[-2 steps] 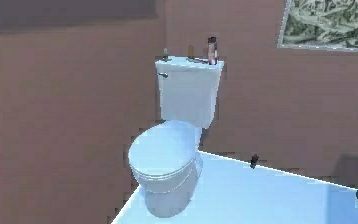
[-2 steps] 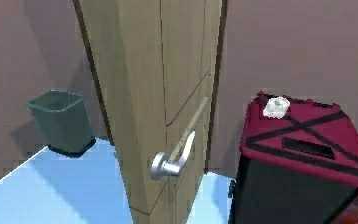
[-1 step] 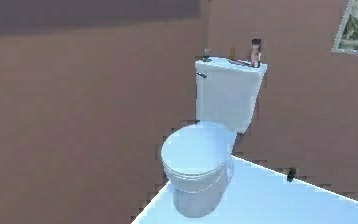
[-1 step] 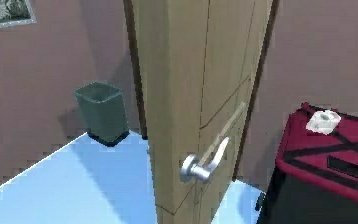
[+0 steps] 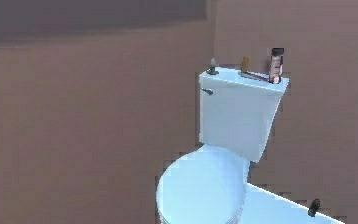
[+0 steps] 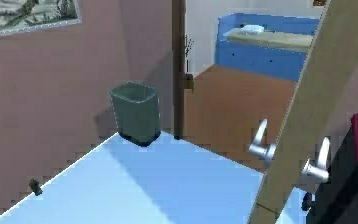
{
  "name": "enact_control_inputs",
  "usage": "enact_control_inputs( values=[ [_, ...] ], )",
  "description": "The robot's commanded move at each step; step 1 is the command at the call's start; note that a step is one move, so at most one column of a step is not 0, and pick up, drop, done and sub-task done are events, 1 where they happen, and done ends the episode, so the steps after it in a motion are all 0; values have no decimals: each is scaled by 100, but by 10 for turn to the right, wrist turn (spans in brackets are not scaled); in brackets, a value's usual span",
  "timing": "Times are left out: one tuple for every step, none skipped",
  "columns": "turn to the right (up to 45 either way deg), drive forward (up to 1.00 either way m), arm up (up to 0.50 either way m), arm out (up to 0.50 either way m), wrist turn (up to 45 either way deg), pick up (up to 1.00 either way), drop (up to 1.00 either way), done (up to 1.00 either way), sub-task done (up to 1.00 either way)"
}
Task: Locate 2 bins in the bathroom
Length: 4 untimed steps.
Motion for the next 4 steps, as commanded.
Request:
enact_control_inputs(
  values=[
    [450,0,0,0,0,0,0,0,0],
    [360,0,0,0,0,0,0,0,0],
    [0,60,0,0,0,0,0,0,0],
    [420,0,0,0,0,0,0,0,0]
  ],
)
